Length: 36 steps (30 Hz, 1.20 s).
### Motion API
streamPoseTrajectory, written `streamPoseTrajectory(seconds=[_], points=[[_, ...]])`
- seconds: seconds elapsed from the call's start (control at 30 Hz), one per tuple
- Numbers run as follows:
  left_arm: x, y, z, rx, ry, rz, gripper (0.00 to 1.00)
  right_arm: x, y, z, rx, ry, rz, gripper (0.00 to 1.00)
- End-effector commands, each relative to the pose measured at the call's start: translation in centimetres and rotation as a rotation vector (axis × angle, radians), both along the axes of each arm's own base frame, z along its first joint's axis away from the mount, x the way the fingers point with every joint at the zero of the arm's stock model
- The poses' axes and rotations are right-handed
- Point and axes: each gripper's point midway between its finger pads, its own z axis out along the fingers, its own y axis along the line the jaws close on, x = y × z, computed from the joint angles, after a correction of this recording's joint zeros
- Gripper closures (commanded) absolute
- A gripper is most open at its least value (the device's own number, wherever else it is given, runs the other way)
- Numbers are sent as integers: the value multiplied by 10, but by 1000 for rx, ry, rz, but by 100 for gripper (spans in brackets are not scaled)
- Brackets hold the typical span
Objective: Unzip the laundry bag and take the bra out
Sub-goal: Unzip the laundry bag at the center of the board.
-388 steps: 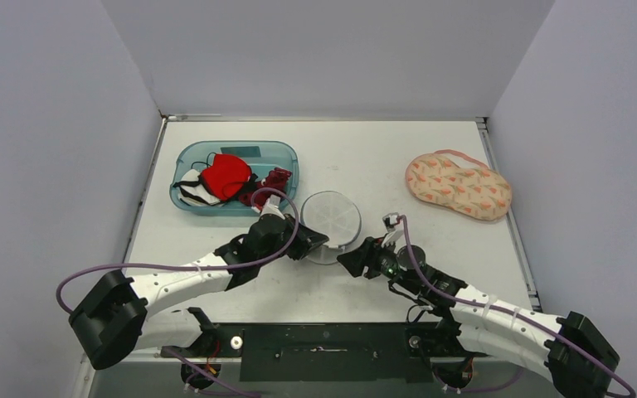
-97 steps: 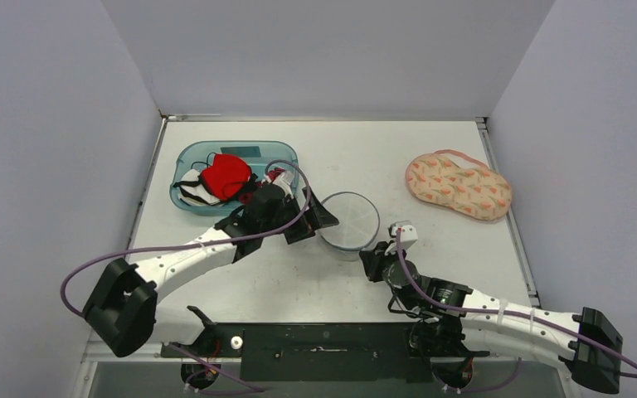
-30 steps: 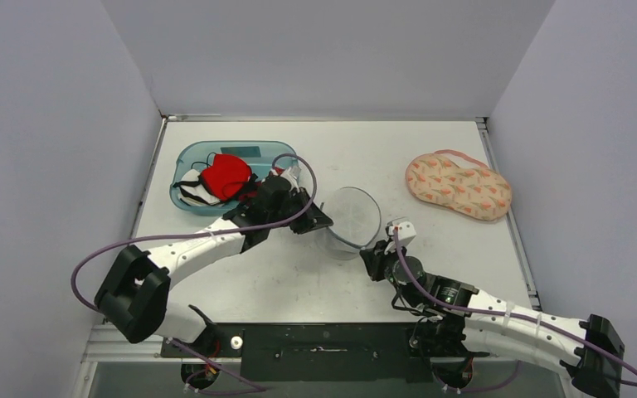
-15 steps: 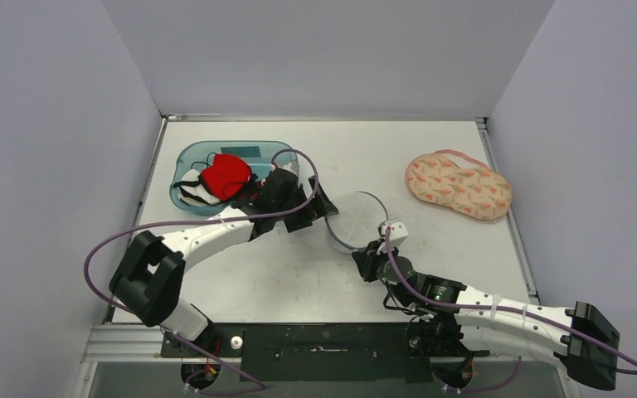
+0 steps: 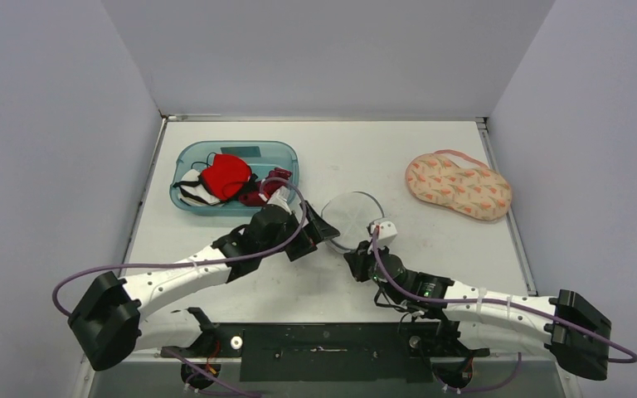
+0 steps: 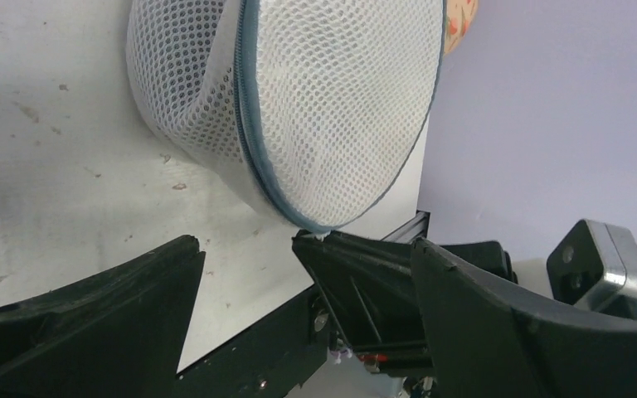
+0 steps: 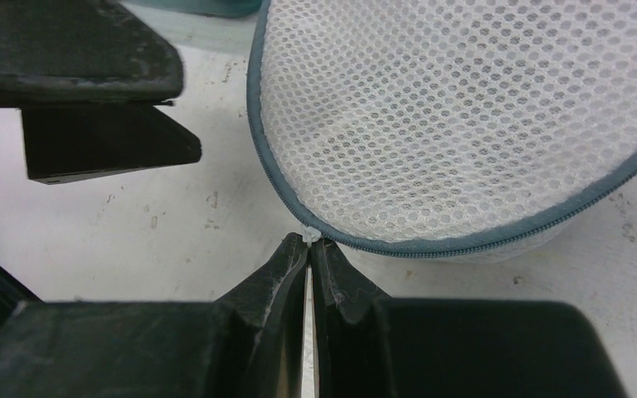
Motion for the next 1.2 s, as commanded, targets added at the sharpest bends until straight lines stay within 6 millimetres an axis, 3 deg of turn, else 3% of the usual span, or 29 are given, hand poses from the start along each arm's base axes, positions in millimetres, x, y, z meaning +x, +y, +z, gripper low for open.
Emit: streamPoseTrajectory(seconds=[0.0,0.17,0.33,0.5,0.9,1.17], points=[[22,-20,28,-103,-52,41,9,1,24,34,99,-46,52,95],[25,-31,13,-122,-10,30,25,-2,25,34,97,-47,71,95],[32,-36,12,-121,-16,35,36,-4,24,34,94,-51,83,95],[39,-36,11,-107,-32,44,58,-5,17,33,92,-48,69,95],[47,-34,2,-89,-38,36,99,-3,-7,29,44,-41,-9,95],[50,-29,7,-66,-66,12,100,5,-44,14,-37,-21,-160,95]])
